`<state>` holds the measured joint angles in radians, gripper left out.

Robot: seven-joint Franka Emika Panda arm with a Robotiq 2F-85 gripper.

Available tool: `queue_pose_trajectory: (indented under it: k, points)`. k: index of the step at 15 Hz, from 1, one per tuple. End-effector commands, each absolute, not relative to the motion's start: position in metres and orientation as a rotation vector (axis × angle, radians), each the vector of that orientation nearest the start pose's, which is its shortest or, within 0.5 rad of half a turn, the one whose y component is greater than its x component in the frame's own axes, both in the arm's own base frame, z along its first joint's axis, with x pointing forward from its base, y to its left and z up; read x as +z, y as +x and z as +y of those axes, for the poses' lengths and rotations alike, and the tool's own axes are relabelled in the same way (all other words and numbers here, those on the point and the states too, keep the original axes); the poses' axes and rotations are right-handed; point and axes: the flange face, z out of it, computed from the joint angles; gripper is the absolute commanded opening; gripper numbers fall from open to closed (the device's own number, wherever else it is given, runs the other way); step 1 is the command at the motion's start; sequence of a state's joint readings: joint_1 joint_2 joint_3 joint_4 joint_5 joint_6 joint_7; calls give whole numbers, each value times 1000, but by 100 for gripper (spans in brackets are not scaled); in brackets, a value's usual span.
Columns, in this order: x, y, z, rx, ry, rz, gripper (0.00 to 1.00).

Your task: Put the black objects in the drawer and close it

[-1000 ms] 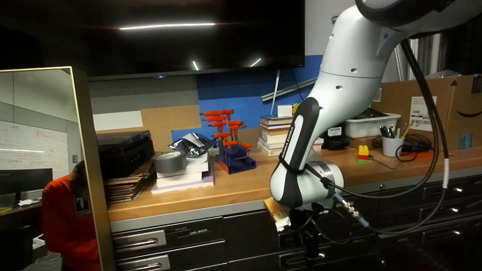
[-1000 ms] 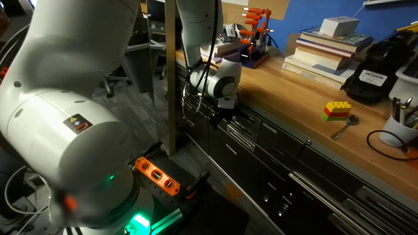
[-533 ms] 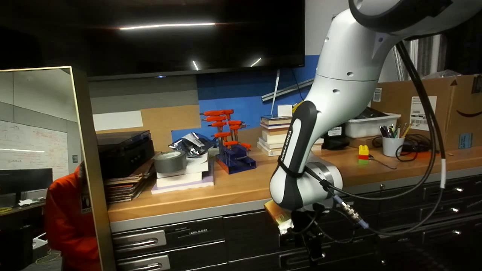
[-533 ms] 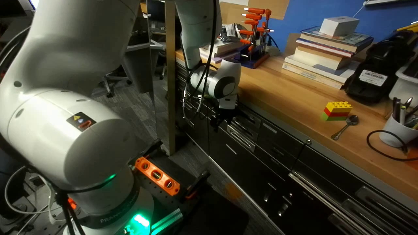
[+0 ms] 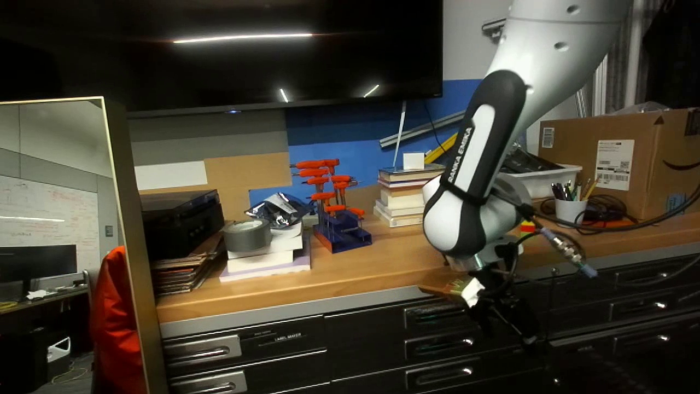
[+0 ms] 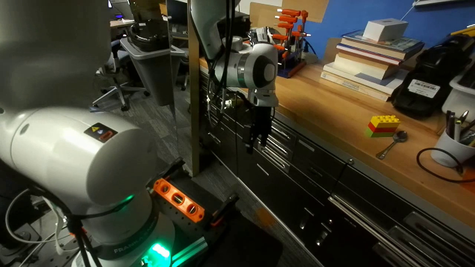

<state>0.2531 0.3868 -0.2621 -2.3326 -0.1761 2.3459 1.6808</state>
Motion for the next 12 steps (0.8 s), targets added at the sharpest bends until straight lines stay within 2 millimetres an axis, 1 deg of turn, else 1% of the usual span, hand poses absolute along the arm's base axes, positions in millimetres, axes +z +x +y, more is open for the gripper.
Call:
queue_pose_trajectory:
  k: [1,4,5,8,10,12]
  points:
    - [217,432,-30,191,-2798,2234,100]
    - [262,415,-48,136,-2962,1987,100]
    - [280,411,-56,95,-3014,1919,100]
    - [331,396,-75,42,-3133,1671,100]
    - [368,385,-81,13,-3187,1508,100]
    - [403,372,-78,-23,-3236,1336,100]
